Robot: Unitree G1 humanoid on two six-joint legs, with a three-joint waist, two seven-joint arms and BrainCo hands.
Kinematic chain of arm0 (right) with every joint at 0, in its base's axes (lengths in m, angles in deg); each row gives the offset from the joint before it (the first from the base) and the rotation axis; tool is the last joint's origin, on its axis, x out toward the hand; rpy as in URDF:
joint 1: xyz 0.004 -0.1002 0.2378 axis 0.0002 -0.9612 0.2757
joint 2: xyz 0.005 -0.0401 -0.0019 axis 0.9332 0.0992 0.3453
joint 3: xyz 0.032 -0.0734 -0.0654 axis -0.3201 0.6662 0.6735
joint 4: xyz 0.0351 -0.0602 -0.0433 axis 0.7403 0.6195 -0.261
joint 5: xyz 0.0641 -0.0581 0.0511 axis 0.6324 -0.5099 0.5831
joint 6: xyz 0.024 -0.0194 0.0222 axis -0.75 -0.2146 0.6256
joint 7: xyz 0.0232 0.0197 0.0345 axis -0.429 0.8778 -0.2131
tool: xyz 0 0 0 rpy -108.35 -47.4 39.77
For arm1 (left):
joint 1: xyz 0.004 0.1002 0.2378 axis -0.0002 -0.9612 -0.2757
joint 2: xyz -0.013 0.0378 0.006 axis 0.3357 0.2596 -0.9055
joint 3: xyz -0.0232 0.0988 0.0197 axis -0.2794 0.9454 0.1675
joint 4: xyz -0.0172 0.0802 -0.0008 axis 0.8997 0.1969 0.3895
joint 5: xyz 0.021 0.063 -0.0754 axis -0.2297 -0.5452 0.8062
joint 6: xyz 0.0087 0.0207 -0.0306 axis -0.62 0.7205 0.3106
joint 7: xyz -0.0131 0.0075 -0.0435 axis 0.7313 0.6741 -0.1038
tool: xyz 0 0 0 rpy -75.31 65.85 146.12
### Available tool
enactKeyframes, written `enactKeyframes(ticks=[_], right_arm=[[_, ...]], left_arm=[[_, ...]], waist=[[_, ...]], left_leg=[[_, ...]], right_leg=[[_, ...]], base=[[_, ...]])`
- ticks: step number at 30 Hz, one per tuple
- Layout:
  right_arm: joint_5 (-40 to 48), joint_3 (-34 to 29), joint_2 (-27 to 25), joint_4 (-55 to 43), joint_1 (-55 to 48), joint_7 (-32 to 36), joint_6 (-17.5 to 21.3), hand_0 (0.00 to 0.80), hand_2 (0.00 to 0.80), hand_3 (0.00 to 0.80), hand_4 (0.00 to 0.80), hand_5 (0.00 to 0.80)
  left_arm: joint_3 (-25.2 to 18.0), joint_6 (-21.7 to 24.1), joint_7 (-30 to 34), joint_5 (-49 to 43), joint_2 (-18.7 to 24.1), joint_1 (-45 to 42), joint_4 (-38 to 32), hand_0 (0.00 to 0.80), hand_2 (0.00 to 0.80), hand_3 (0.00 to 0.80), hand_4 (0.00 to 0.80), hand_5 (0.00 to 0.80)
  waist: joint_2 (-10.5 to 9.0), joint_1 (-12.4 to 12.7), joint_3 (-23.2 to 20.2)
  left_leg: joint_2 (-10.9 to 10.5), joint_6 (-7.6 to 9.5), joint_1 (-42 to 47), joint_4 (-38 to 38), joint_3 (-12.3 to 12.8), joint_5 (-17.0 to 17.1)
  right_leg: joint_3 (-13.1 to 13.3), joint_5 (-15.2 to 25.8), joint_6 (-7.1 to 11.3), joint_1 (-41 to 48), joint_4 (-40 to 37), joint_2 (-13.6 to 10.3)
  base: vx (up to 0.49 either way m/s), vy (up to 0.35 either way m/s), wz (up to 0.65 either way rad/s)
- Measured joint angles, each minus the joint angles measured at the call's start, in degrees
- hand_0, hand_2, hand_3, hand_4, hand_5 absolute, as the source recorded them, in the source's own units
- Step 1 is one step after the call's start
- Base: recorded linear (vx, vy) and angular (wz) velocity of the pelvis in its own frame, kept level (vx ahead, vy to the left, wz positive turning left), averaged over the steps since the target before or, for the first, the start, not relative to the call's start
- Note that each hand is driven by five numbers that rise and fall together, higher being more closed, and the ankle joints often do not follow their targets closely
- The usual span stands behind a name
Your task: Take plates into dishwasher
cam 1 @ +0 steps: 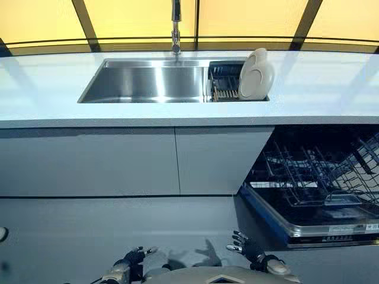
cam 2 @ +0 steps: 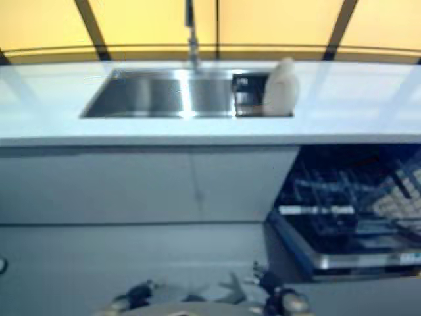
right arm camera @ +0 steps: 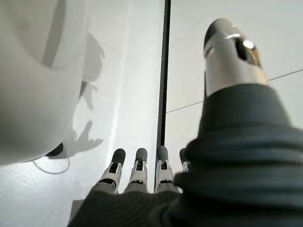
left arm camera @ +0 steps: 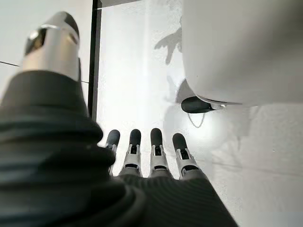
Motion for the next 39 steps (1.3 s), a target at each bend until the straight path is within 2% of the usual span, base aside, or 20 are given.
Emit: enactKeyframes(ticks=[29, 33, 35, 39], right_arm=[[0.1, 0.6, -0.1, -2.5, 0.3, 2.1, 1.3, 0.0, 0.0, 0.0, 0.0, 0.0], [0.5, 0.6, -1.3, -11.2, -0.6, 2.5, 3.0, 0.0, 0.0, 0.0, 0.0, 0.0], [2.3, 0.5, -3.3, -23.8, -1.5, 2.0, 2.9, 0.0, 0.0, 0.0, 0.0, 0.0], [3.7, -1.0, -6.5, -39.6, -1.2, 0.6, 3.6, 0.0, 0.0, 0.0, 0.0, 0.0]], left_arm=[[-1.2, -1.3, -0.2, 0.8, 0.3, 0.3, -0.7, 0.0, 0.0, 0.0, 0.0, 0.0], [-1.2, -1.3, -0.2, 0.8, 0.4, 0.0, -1.3, 0.0, 0.0, 0.0, 0.0, 0.0], [-1.3, -1.4, -0.3, 0.8, 0.6, -0.4, -2.2, 0.0, 0.0, 0.0, 0.0, 0.0], [-2.4, -1.4, -0.4, 1.3, 0.8, -1.6, -3.6, 0.0, 0.0, 0.0, 0.0, 0.0]], waist=[[-0.54, 0.0, 2.1], [-0.59, -0.2, 2.1], [-0.72, -0.6, 2.2], [-1.1, -1.8, 2.3]], left_leg=[[0.1, -0.17, 1.0, 0.0, 0.0, -0.1], [0.1, -0.18, 1.0, 0.0, 0.1, -0.1], [0.2, -0.24, 1.1, 0.0, 0.3, 0.0], [0.0, -0.44, 1.1, 0.1, 0.5, 0.1]], right_leg=[[-0.1, -0.1, -0.02, 1.1, 0.0, 0.1], [0.0, -0.1, -0.02, 1.1, 0.0, 0.2], [0.2, -0.1, -0.03, 0.7, 0.0, 0.2], [0.4, 0.0, -0.09, 0.6, 0.2, 0.2]], base=[[-0.004, -0.001, 0.0], [-0.035, -0.027, -0.01], [-0.068, -0.047, -0.03], [-0.042, -0.06, -0.03]])
